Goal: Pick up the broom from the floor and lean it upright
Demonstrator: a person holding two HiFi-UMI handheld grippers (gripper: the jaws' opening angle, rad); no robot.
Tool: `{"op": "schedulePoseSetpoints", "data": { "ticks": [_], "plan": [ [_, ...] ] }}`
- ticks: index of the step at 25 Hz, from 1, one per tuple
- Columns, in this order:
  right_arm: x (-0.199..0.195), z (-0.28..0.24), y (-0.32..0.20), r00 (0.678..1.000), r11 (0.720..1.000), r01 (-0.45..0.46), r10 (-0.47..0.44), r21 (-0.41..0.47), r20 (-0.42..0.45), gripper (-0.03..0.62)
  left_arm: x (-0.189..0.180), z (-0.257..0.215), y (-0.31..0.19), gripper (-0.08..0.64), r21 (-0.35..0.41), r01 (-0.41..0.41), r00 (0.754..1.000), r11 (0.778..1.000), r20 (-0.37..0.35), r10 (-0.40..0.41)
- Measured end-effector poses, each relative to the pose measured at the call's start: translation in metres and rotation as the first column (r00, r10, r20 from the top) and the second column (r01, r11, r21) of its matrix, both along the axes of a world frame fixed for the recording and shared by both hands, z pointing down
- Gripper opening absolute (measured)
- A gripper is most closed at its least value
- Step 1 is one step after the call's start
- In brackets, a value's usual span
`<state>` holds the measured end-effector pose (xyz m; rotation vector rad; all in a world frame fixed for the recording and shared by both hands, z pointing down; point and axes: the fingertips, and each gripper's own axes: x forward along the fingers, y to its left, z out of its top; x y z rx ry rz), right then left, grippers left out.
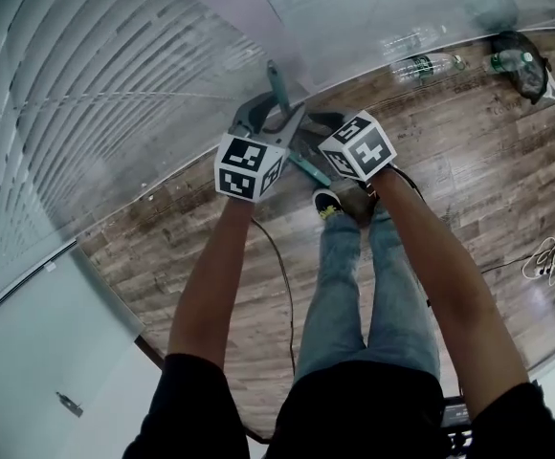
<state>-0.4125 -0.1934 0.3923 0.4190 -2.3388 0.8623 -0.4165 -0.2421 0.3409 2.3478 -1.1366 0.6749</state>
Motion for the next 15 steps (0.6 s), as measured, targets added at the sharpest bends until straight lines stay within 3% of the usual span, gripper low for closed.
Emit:
{"op": "schedulePoseSetpoints", "data": {
  "ticks": [6, 12, 15],
  "plan": [
    [0.058, -0.033, 0.002, 0.999, 0.999, 0.038, -0.037, 0.021, -0.004, 0.166, -0.021, -0.007, 0.016, 0.198, -0.040, 0.022, 0.999, 0.999, 0.031, -0.021],
    [0.162, -0.120, 0.018, 0.999, 0.996, 0.041, -0.042, 0.083, 0.001, 0.166, 0.018, -0.058, 0.035, 0.197, -0.004, 0.075, 0.995, 0.997, 0.065, -0.074],
    [0.185, -0.161, 0.016, 0.998, 0.988, 0.057, -0.059, 0.146, 0.009, 0.166, 0.015, -0.073, 0.031, 0.196, 0.025, 0.106, 0.991, 0.994, 0.079, -0.108]
  ]
}}
